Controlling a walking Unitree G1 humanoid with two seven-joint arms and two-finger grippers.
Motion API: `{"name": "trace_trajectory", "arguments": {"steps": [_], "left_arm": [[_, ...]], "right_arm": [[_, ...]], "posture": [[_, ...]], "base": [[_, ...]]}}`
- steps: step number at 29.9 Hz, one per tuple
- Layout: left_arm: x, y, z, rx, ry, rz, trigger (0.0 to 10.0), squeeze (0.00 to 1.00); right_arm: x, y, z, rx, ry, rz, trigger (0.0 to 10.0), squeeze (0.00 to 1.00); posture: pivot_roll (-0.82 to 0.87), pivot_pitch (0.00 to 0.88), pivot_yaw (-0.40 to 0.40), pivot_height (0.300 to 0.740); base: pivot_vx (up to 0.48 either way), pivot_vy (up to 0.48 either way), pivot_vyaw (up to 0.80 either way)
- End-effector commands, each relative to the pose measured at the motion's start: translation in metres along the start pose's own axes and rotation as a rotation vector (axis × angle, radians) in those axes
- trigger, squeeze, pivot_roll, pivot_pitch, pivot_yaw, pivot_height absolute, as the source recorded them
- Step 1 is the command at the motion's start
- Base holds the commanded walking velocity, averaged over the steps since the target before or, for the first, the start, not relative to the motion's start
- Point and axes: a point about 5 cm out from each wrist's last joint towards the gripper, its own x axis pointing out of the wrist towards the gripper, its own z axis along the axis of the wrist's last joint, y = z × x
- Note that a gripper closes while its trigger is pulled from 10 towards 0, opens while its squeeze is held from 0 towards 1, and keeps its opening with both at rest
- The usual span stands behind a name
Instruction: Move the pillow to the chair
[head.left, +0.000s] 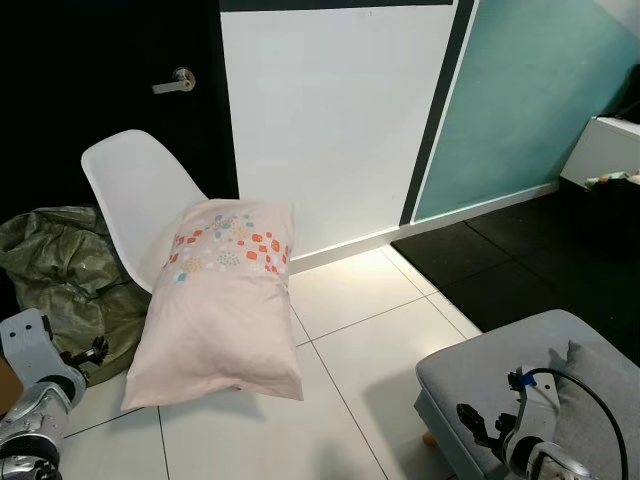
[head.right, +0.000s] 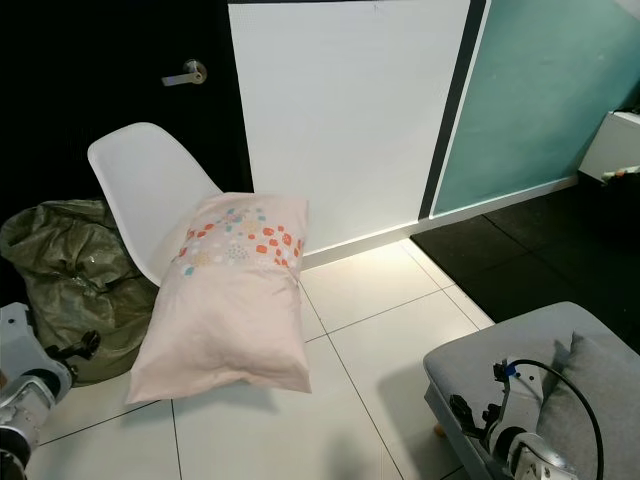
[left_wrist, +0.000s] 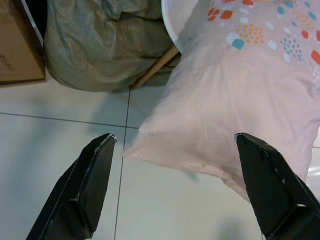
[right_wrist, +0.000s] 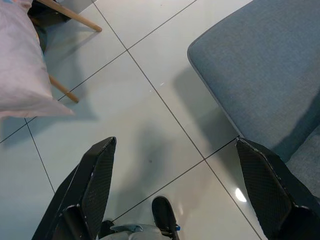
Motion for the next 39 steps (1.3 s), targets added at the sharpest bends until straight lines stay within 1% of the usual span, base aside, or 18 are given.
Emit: {"name": "trace_trajectory", "arguments": {"steps": [1,9,15,17,18,19,20,21,23,27,29,30,39], "left_arm": [[0.000,0.005,0.005,0.006,-0.010,0.008,10.0,0.00],[0.000,0.004,0.006,0.000,-0.018,-0.004,10.0,0.00],[0.001,-0.003,0.006,-0.019,-0.035,-0.030,10.0,0.00],[0.001,-0.006,0.004,-0.027,-0.040,-0.042,10.0,0.00],[0.002,-0.013,0.000,-0.035,-0.048,-0.068,10.0,0.00],[0.002,-0.013,0.000,-0.035,-0.048,-0.068,10.0,0.00],[0.002,-0.018,-0.002,-0.042,-0.053,-0.087,10.0,0.00],[0.002,-0.018,-0.002,-0.042,-0.053,-0.087,10.0,0.00],[0.002,-0.026,-0.007,-0.045,-0.060,-0.116,10.0,0.00],[0.002,-0.031,-0.010,-0.050,-0.060,-0.130,10.0,0.00],[0.002,-0.031,-0.010,-0.050,-0.060,-0.130,10.0,0.00],[0.002,-0.036,-0.013,-0.055,-0.060,-0.143,10.0,0.00],[0.002,-0.045,-0.017,-0.071,-0.066,-0.165,10.0,0.00]], "right_arm": [[0.001,0.001,0.002,-0.002,-0.014,0.001,10.0,0.00],[0.003,0.007,0.002,0.011,-0.021,0.007,10.0,0.00],[0.003,0.006,-0.002,0.018,-0.017,0.004,10.0,0.00],[0.003,0.006,-0.002,0.020,-0.016,0.003,10.0,0.00],[0.002,0.006,-0.004,0.023,-0.013,0.001,10.0,0.00],[0.002,0.006,-0.004,0.023,-0.013,0.001,10.0,0.00],[0.002,0.005,-0.005,0.024,-0.011,0.000,10.0,0.00],[0.002,0.005,-0.005,0.024,-0.011,0.000,10.0,0.00],[0.001,0.005,-0.008,0.027,-0.007,0.000,10.0,0.00],[0.001,0.005,-0.009,0.028,-0.003,0.001,10.0,0.00],[0.001,0.005,-0.009,0.028,-0.003,0.001,10.0,0.00],[0.001,0.005,-0.009,0.033,-0.001,0.004,10.0,0.00],[0.001,0.006,-0.008,0.037,-0.004,0.013,10.0,0.00]], "posture": [[-0.21,0.000,-0.053,0.740],[-0.20,0.000,-0.042,0.740],[-0.19,0.000,-0.039,0.740],[-0.19,0.000,-0.039,0.740],[-0.19,0.000,-0.038,0.740],[-0.19,0.000,-0.038,0.740],[-0.19,0.000,-0.038,0.740],[-0.19,0.000,-0.038,0.740],[-0.19,0.000,-0.038,0.740],[-0.18,0.000,-0.036,0.740],[-0.18,0.000,-0.036,0.740],[-0.18,0.000,-0.036,0.740],[-0.18,0.000,-0.041,0.740]], "base": [[0.000,0.000,0.00],[0.000,0.000,0.00],[0.000,0.000,0.00],[0.000,0.000,0.00],[0.000,0.000,0.00],[0.000,0.000,0.00],[0.000,0.000,0.00],[0.000,0.000,0.00],[0.000,0.000,0.00],[0.000,0.000,0.00],[0.000,0.000,0.00],[0.000,0.000,0.00],[0.000,0.000,0.00]]}}
